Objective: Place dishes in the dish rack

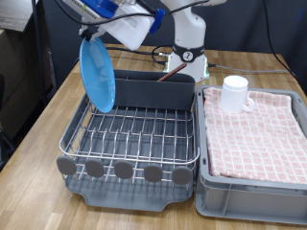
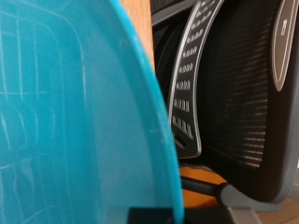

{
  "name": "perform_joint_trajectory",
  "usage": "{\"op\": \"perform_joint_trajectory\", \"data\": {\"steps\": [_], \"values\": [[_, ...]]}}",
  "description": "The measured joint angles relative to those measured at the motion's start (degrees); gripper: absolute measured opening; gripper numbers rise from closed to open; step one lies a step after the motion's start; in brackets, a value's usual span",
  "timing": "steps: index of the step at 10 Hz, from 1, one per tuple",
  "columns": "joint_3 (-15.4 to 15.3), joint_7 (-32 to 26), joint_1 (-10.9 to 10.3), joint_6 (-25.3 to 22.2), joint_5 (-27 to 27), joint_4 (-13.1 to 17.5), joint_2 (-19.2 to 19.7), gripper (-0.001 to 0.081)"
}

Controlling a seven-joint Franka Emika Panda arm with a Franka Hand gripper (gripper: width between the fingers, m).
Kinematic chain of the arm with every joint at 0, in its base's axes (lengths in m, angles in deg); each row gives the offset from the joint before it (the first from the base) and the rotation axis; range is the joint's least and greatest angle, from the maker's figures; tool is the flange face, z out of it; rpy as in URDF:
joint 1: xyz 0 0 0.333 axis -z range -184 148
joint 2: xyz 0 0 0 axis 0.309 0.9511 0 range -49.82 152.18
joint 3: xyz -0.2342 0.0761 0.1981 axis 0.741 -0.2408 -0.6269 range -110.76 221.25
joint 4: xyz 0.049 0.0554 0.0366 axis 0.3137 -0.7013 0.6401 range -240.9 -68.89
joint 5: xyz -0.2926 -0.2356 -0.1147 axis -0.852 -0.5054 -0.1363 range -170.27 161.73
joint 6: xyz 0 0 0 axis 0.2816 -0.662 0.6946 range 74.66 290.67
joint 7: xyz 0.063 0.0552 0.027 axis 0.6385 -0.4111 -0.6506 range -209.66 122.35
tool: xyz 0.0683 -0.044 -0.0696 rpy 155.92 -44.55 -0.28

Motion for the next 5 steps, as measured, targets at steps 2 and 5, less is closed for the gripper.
{"op": "perform_joint_trajectory", "data": {"steps": [2, 5], "values": [[1.3, -0.1, 0.0, 3.2, -0.1, -0.6, 1.7, 0.0019], [3.2, 0.2, 0.2, 8.7, -0.9, -2.4, 4.1, 0.0019]]}}
